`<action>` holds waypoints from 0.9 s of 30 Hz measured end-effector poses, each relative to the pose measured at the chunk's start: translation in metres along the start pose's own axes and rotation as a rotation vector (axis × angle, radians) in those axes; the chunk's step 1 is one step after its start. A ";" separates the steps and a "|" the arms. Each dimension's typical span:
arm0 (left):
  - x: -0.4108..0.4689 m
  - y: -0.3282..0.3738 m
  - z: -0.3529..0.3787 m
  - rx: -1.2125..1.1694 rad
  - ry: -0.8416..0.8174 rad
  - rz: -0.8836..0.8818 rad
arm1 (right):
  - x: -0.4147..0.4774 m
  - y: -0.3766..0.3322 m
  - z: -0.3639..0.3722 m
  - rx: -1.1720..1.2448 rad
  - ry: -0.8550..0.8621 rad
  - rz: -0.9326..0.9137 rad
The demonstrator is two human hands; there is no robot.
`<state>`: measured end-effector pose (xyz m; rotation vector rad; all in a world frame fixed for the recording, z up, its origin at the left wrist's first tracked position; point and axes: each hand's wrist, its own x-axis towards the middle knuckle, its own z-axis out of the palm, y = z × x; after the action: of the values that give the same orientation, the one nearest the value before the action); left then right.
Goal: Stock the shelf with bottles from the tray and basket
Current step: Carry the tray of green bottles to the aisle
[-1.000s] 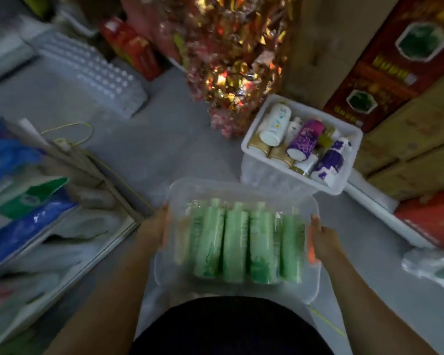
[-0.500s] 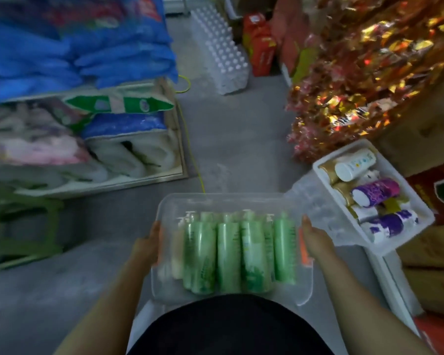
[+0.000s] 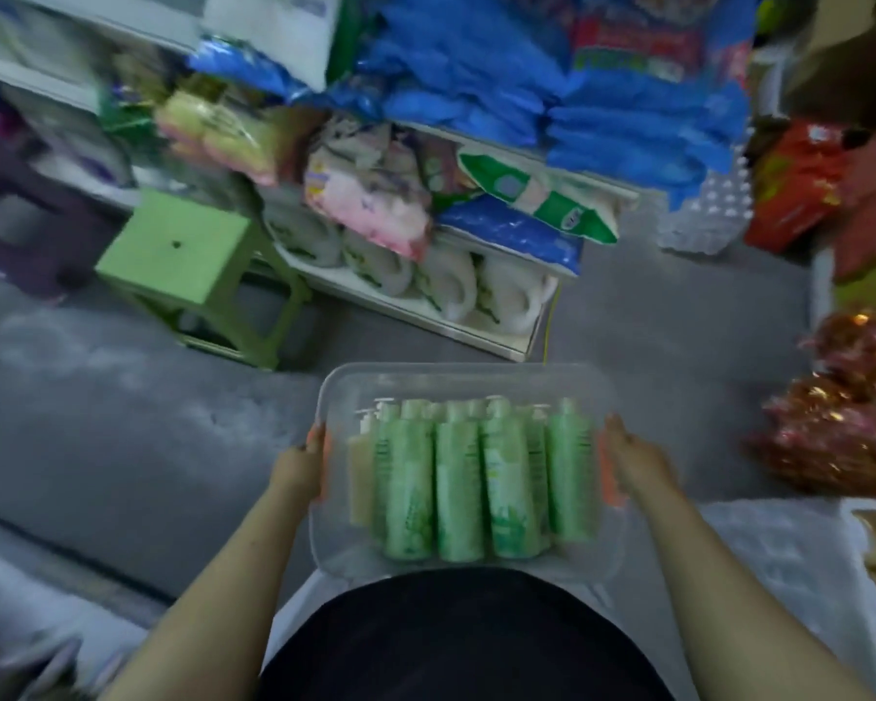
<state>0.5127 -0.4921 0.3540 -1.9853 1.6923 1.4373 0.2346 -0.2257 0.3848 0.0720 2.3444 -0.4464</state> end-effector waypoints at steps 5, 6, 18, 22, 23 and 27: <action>0.004 -0.020 -0.023 -0.146 0.095 -0.157 | 0.015 -0.067 0.014 -0.092 -0.062 -0.130; 0.004 -0.022 -0.026 -0.147 0.119 -0.166 | 0.020 -0.079 0.016 -0.101 -0.067 -0.156; -0.001 -0.029 -0.029 -0.279 0.283 -0.264 | 0.069 -0.177 0.037 -0.213 -0.210 -0.290; 0.002 -0.040 -0.041 -0.264 0.303 -0.302 | 0.062 -0.196 0.056 -0.265 -0.235 -0.316; 0.003 -0.045 -0.044 -0.281 0.301 -0.318 | 0.060 -0.200 0.062 -0.275 -0.232 -0.326; 0.020 -0.073 -0.059 -0.372 0.271 -0.393 | 0.050 -0.216 0.091 -0.299 -0.244 -0.354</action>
<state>0.6037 -0.5184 0.3380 -2.6296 1.0700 1.4644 0.2198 -0.4627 0.3535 -0.5164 2.1561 -0.2507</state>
